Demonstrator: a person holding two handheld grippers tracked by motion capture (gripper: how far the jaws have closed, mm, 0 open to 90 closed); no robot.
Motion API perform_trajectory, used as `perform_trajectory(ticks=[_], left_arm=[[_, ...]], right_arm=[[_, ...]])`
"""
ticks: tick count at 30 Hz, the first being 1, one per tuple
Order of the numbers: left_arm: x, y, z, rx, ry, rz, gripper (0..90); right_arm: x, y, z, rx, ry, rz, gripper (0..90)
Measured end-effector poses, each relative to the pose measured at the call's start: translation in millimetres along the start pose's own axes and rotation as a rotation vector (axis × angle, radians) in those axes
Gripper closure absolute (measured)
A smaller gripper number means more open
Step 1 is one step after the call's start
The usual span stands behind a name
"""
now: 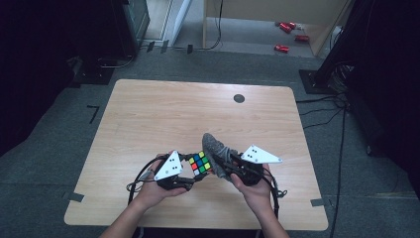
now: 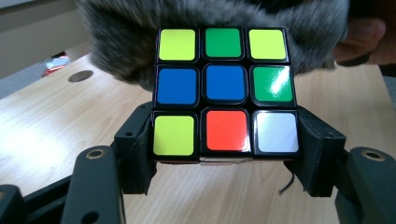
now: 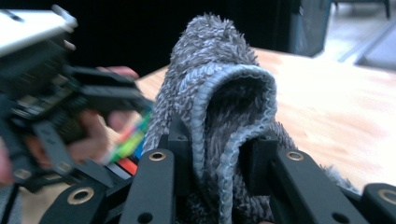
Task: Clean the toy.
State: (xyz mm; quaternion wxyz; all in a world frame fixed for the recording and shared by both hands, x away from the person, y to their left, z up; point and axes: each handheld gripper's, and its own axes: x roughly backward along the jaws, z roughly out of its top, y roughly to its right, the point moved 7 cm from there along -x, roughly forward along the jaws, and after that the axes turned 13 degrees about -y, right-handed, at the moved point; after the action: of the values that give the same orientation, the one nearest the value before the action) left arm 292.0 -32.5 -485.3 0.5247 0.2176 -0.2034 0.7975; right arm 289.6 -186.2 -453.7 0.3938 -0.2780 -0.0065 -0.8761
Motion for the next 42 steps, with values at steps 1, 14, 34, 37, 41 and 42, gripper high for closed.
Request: perform_trajectory(ticks=[1,14,34,37,41,42], left_arm=[[0.4,-1.4,-0.4,0.005,0.001,0.001,35.2],[1.5,0.6,0.7,-0.004,0.012,-0.015,35.3],[-10.3,-1.0,-3.8,0.044,-0.152,0.029,35.1],[-14.2,-0.7,-3.7,0.019,-0.234,0.077,35.2],[-16.4,0.2,-1.4,0.018,-0.307,0.101,35.2],[-17.1,1.1,-1.4,0.013,-0.325,0.104,35.2]], right_arm=[[-1.8,3.4,-2.7,-0.01,-0.015,-0.008,70.6],[3.7,-10.3,5.6,0.02,0.001,-0.003,70.3],[-1.2,-25.8,4.9,0.167,-0.042,-0.13,69.3],[-9.0,-26.2,-0.5,0.223,-0.078,-0.197,68.6],[-15.0,-30.1,-2.8,0.291,-0.1,-0.249,68.3],[-16.1,-32.1,-3.1,0.296,-0.105,-0.249,68.2]])
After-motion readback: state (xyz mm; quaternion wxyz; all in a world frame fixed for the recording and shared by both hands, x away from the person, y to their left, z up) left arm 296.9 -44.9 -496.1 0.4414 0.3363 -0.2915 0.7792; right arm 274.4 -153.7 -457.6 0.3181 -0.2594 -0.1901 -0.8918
